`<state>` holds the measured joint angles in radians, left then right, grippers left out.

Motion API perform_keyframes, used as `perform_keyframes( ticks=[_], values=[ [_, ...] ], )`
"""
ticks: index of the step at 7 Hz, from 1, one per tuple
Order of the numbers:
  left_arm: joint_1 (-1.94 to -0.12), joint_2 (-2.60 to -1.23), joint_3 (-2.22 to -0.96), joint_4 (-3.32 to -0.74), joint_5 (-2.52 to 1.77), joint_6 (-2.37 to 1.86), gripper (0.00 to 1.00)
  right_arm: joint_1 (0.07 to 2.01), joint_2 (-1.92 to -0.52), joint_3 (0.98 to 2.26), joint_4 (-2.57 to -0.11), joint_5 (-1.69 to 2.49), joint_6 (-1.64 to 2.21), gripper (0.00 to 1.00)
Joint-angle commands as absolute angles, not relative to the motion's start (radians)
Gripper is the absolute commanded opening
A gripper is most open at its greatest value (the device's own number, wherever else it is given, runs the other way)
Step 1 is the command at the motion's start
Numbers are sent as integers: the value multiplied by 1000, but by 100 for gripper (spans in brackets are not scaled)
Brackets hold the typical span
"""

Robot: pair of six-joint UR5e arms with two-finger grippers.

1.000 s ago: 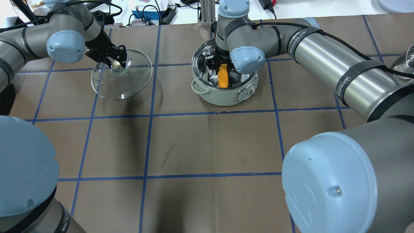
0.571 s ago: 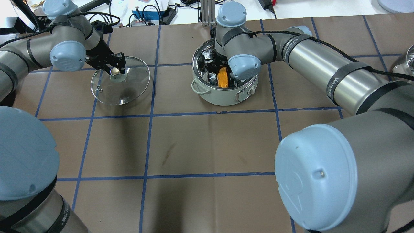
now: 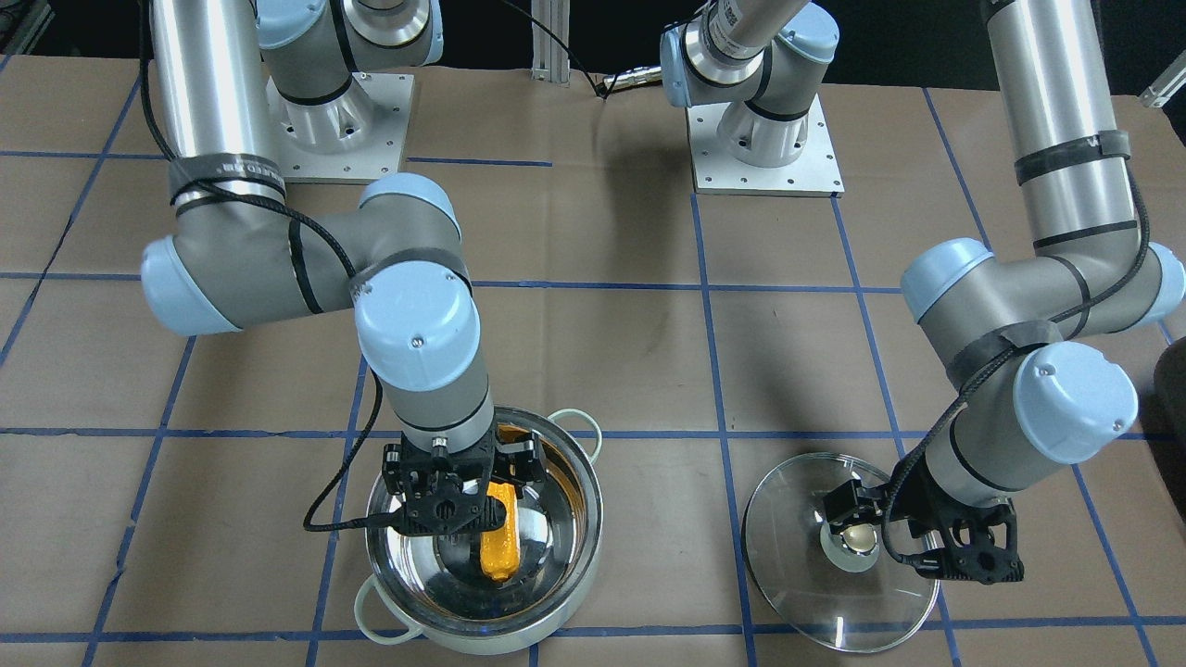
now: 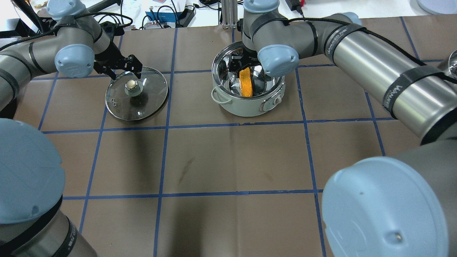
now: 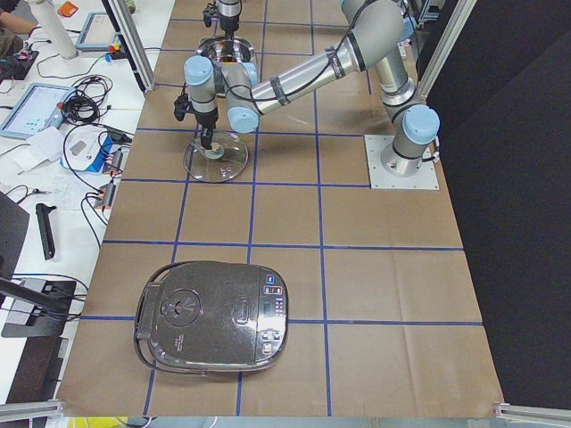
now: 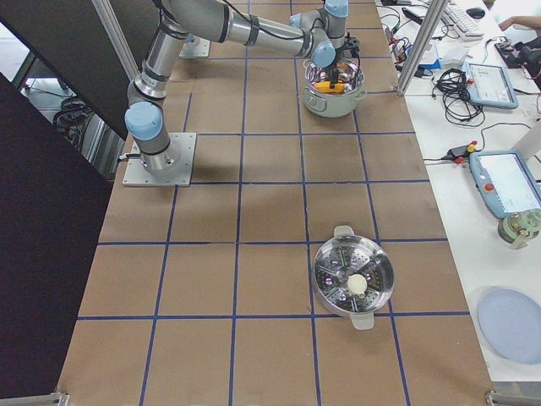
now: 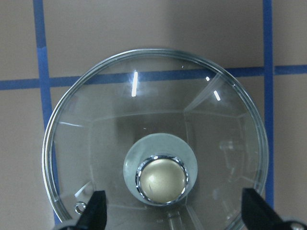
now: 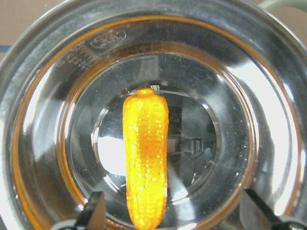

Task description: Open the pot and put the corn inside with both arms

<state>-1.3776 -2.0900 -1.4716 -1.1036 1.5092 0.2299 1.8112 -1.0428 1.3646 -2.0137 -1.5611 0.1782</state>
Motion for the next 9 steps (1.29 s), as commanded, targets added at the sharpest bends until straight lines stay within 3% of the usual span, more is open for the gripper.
perform_keyframes(
  ticks=[1, 4, 6, 7, 9],
  values=[
    [-1403, -1957, -1459, -1294, 1514, 160, 100, 1793, -1182, 1370, -1893, -1563, 176, 100],
    [-1636, -1708, -1453, -1449, 1611, 60, 100, 1695, -1403, 1373, -1615, -1565, 126, 100],
    [-1658, -1681, -1450, -1453, 1595, 66, 100, 1603, -1509, 1443, -1441, -1568, 46, 97],
    [-1657, -1663, -1463, -1475, 1597, 74, 100, 1605, -1553, 1515, -1478, -1563, 48, 98],
    [-1651, -1663, -1463, -1476, 1571, 77, 100, 1608, -1559, 1505, -1520, -1571, 46, 100]
  ],
)
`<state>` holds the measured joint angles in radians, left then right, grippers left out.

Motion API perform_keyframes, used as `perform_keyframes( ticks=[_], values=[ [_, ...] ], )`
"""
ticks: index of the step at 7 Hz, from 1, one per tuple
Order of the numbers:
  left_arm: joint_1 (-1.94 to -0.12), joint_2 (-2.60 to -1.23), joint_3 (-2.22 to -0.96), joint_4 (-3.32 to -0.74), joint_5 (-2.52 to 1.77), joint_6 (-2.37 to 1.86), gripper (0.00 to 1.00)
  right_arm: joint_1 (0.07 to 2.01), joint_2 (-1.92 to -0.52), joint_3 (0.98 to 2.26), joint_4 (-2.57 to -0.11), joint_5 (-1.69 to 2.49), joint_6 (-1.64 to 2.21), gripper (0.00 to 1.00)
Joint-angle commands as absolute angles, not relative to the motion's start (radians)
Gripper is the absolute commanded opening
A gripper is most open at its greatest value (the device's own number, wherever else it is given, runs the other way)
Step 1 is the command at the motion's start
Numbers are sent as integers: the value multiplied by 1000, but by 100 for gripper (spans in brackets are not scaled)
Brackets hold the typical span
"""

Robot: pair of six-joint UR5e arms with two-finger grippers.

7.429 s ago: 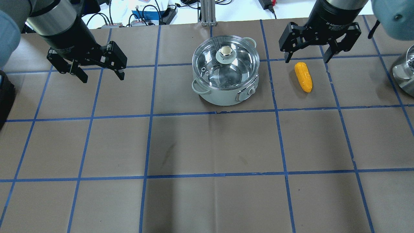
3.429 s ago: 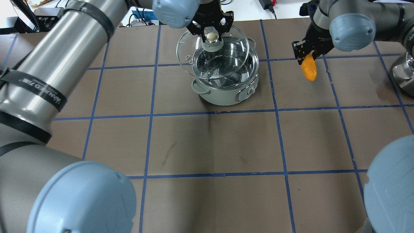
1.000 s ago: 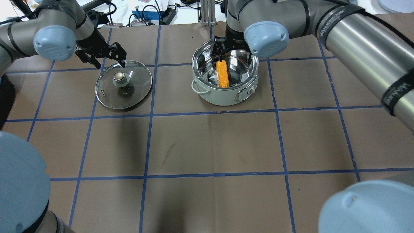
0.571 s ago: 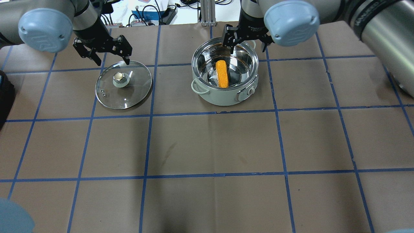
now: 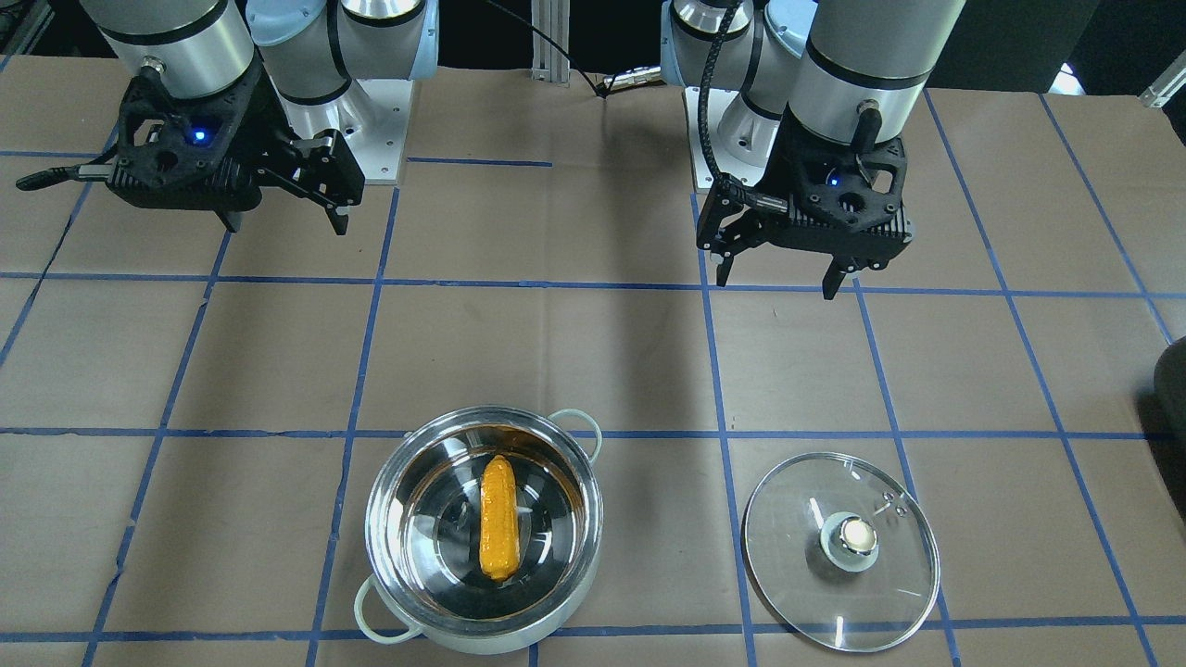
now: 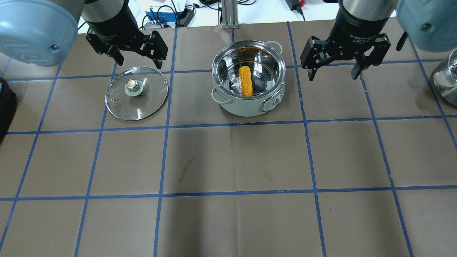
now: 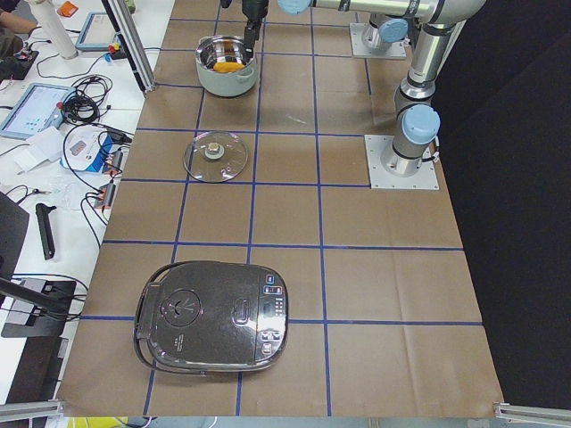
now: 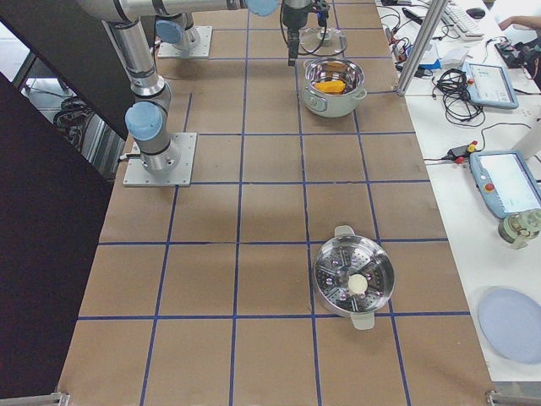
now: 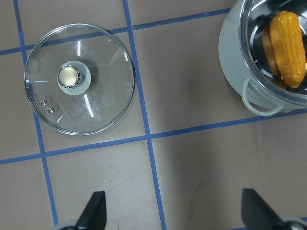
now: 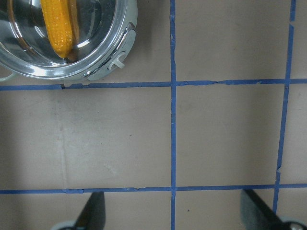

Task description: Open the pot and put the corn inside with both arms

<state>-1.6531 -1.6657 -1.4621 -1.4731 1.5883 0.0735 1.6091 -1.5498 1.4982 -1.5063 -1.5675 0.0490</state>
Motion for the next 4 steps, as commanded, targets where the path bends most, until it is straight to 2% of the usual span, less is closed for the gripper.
perform_keyframes(
  ticks=[1, 4],
  values=[
    [-1617, -1658, -1468, -1477, 1548, 75, 100, 1609, -1559, 1503, -1519, -1592, 43, 100],
    [-1583, -1631, -1486, -1511, 1555, 74, 100, 1609, -1562, 1511, -1514, -1592, 46, 100]
  ],
)
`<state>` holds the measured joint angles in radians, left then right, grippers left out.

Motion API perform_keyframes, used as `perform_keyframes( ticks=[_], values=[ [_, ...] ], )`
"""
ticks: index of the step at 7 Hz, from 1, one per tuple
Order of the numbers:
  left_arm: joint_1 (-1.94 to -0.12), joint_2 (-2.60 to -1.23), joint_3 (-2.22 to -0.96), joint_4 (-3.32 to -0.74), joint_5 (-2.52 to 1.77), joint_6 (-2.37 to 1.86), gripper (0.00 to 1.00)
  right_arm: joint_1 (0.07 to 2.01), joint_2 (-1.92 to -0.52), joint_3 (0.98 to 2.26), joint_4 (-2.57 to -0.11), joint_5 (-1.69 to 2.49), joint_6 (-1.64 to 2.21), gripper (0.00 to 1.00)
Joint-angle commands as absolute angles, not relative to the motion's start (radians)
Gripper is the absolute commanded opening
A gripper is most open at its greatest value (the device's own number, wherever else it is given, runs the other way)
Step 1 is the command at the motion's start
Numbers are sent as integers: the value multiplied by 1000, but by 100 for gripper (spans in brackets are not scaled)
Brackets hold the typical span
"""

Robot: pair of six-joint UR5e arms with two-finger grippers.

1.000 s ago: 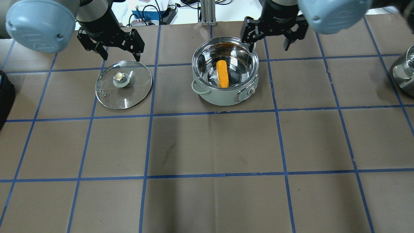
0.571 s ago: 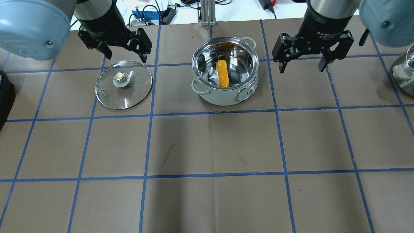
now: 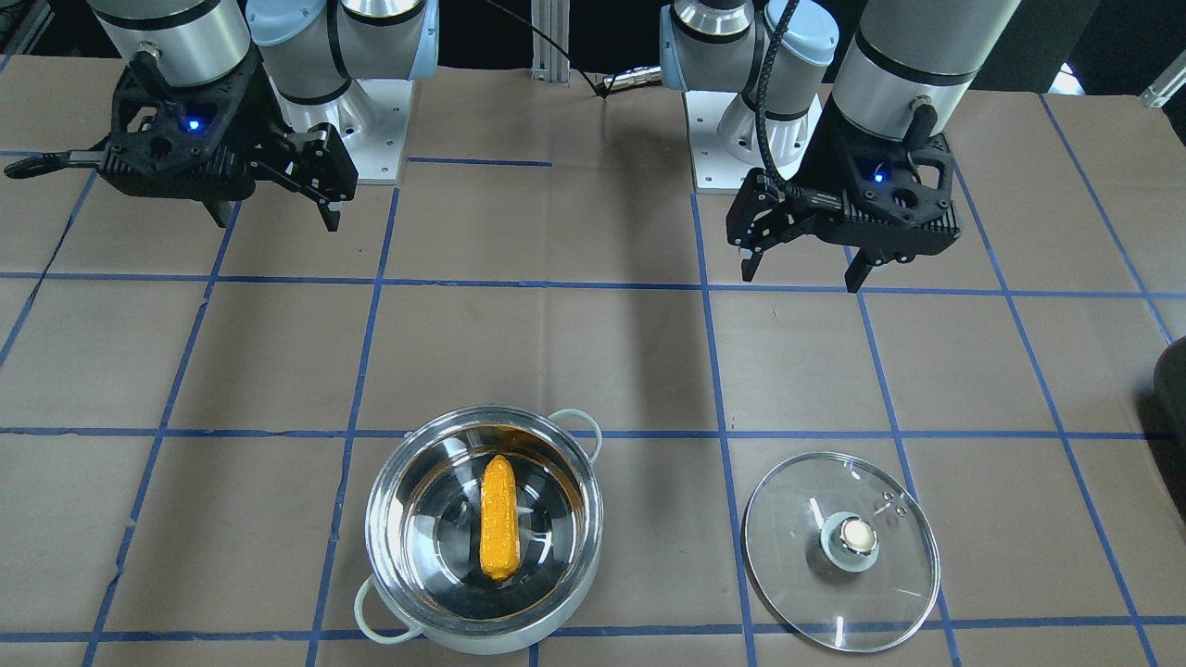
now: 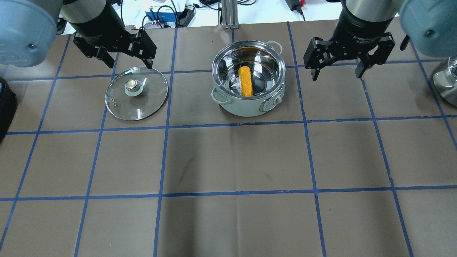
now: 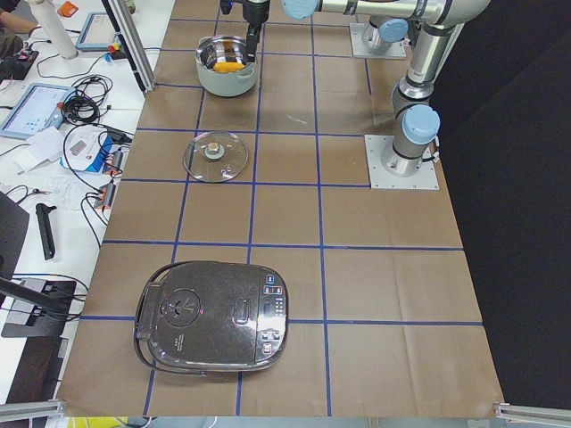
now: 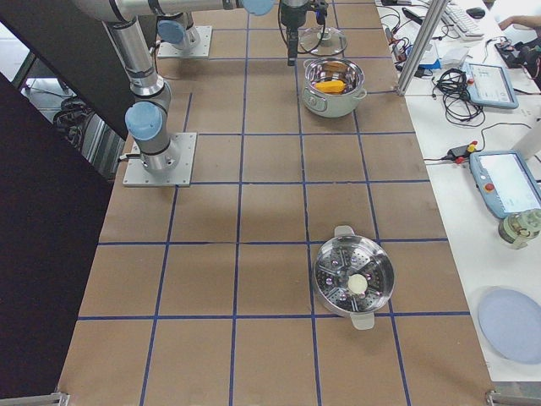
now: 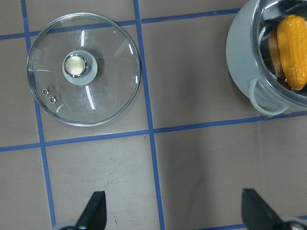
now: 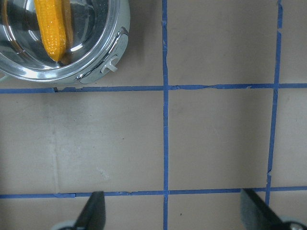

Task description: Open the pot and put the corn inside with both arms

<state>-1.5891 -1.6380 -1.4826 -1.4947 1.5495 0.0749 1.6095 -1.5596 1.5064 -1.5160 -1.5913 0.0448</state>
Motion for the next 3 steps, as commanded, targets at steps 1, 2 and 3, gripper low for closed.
perform_keyframes(
  ticks=[1, 2, 3],
  values=[
    [-1583, -1629, -1485, -1523, 1555, 72, 100, 1612, -1559, 1509, -1517, -1591, 45, 100],
    [-1583, -1629, -1485, -1523, 1555, 72, 100, 1612, -1559, 1511, -1516, -1591, 44, 100],
    [-1583, -1629, -1485, -1525, 1557, 72, 100, 1612, -1559, 1512, -1517, -1591, 46, 100]
  ],
)
